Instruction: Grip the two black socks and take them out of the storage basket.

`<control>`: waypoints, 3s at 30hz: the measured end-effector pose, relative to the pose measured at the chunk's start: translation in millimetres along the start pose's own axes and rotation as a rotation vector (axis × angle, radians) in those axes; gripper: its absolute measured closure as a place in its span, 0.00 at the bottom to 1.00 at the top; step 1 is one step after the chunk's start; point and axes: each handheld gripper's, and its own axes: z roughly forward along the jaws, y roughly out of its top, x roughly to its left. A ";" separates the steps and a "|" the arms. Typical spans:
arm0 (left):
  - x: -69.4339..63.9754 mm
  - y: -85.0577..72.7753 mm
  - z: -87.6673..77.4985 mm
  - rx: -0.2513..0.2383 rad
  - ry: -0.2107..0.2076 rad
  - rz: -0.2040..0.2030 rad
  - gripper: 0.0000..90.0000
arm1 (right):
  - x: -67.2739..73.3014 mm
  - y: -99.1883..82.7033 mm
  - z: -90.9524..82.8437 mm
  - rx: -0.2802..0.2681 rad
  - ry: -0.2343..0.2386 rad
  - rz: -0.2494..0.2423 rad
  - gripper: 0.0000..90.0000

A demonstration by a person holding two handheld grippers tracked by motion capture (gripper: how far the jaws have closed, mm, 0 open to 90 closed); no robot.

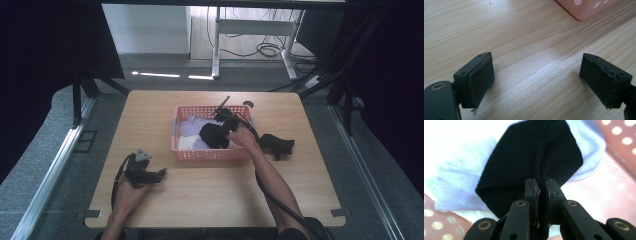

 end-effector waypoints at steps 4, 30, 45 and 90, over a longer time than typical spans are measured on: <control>0.1 0.0 0.0 0.001 0.000 0.001 0.14 | 1.9 3.2 -14.5 -0.042 0.007 -0.003 0.92; -0.3 0.0 0.5 -0.006 0.002 -0.004 0.14 | 7.5 14.0 -104.7 -0.196 -0.040 -0.037 0.91; -0.4 0.1 0.4 -0.005 0.002 -0.004 0.14 | 6.3 10.2 -137.8 -0.262 -0.069 -0.044 0.91; -0.6 0.0 0.4 -0.003 0.003 -0.001 0.14 | -90.6 -125.1 -206.4 -0.350 -0.238 0.274 0.91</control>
